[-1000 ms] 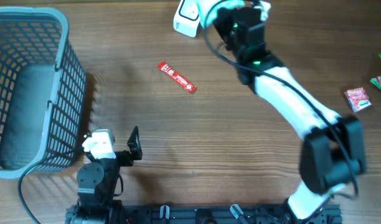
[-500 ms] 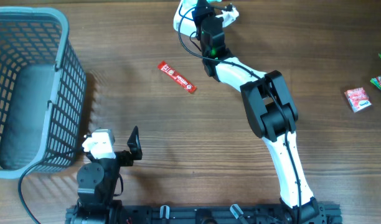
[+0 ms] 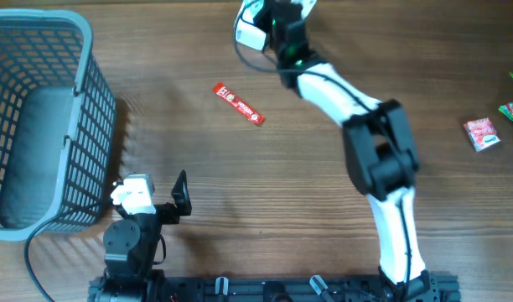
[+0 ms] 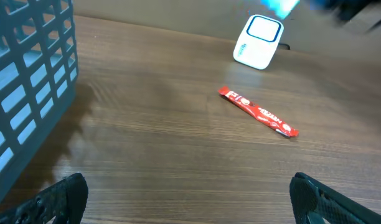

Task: Scan the item barcode
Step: 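Raise the wipes pack up to the white scanner, then carry the wipes pack to the right edge and release it, then grasp the red Nescafe stick with the right gripper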

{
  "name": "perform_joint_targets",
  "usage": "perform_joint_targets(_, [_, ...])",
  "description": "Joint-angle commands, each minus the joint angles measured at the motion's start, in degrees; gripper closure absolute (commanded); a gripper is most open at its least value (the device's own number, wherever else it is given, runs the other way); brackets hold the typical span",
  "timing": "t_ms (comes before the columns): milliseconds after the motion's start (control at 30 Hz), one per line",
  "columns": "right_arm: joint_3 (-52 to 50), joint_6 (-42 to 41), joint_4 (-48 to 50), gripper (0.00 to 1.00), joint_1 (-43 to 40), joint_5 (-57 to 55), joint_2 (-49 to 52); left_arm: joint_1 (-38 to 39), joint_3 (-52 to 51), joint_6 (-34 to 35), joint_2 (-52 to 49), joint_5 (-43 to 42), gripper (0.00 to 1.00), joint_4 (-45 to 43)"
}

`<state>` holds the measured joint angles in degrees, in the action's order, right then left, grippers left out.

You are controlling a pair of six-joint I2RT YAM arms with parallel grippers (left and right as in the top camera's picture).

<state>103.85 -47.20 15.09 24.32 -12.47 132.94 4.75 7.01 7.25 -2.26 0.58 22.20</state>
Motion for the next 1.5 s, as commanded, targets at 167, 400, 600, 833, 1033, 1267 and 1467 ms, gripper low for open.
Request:
perform_joint_targets(167, [0.9,8.3,-55.5,0.96,-12.5,-36.2,-22.2,-0.1,-0.3,0.5,0.4,0.3,0.0,-0.2])
perform_joint_targets(400, [-15.6,9.7,-45.7,0.96,-38.9,-16.0,-11.4,-0.1,-0.3,0.5,0.4,0.3,0.0,-0.2])
perform_joint_targets(600, [-5.9,33.2,-54.2,0.0,-40.9,4.9,-20.4,-0.1,-0.3,0.5,0.4,0.3,0.0,-0.2])
perform_joint_targets(833, [-8.0,56.1,-56.4,0.02,-15.0,45.5,-22.9,-0.1,-0.3,0.5,0.4,0.3,0.0,-0.2])
perform_joint_targets(1033, [-8.0,57.5,-47.2,0.19,7.1,13.0,-12.7,-0.1,-0.3,0.5,0.4,0.3,0.0,-0.2])
perform_joint_targets(1267, [-8.0,55.4,-36.1,0.27,9.6,20.2,-2.7,-0.1,-0.3,0.5,0.4,0.3,0.0,-0.2])
perform_joint_targets(1467, [-8.0,53.0,-34.5,0.41,10.0,20.2,0.8,-0.1,-0.3,0.5,0.4,0.3,0.0,-0.2])
